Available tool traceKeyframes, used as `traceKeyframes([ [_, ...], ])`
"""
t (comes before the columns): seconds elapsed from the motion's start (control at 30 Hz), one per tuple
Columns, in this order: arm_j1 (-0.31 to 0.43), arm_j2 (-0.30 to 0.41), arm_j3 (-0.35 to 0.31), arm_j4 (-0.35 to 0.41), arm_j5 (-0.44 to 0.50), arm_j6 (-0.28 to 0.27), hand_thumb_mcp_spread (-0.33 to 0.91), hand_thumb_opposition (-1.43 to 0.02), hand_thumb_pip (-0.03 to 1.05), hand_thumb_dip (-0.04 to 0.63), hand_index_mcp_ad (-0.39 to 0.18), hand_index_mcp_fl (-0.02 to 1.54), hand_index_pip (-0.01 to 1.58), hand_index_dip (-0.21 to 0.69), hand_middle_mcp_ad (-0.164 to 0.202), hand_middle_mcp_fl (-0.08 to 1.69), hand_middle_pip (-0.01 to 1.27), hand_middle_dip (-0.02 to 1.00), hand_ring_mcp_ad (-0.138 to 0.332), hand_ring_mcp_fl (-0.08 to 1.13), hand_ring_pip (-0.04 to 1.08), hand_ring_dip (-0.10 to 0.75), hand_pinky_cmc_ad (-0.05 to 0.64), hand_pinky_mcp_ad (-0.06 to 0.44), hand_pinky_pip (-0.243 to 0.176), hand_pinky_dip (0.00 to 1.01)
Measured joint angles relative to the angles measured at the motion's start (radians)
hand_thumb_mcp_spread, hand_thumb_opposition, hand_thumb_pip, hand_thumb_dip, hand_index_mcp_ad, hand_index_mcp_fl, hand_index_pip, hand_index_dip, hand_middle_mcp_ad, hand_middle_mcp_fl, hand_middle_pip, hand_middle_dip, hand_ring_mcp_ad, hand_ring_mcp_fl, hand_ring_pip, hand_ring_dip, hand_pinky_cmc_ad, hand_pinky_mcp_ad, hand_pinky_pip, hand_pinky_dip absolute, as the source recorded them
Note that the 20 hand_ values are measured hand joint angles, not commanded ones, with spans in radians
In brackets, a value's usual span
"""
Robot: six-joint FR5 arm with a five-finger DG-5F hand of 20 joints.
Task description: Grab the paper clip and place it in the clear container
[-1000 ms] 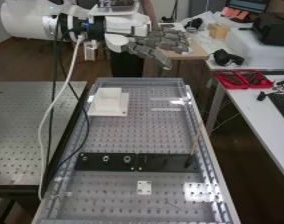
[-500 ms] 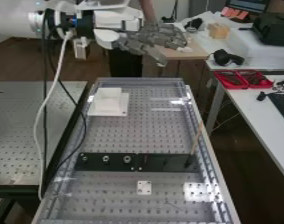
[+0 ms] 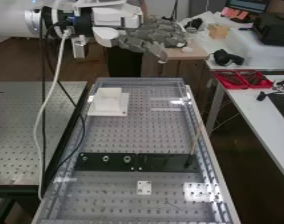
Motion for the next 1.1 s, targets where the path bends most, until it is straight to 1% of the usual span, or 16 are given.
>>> traceKeyframes([
  [0.53, -0.015, 0.005, -0.003, -0.002, -0.020, 0.007, 0.24, -0.71, 0.42, 0.115, -0.105, 0.05, 0.11, 0.223, 0.024, 0.00, 0.13, 0.19, 0.126, 0.00, 0.08, 0.112, 0.396, 0.295, -0.124, 0.49],
  [0.67, -0.015, 0.008, -0.007, 0.004, -0.022, 0.007, 0.24, -0.71, 0.42, 0.115, -0.105, 0.05, 0.11, 0.223, 0.026, 0.00, 0.13, 0.19, 0.140, 0.00, 0.08, 0.112, 0.396, 0.293, -0.124, 0.49],
  [1.1, -0.010, 0.003, -0.007, 0.004, -0.024, 0.009, 0.24, -0.71, 0.42, 0.117, -0.105, 0.06, 0.11, 0.223, 0.026, 0.00, 0.13, 0.19, 0.140, 0.00, 0.08, 0.112, 0.396, 0.297, -0.124, 0.49],
])
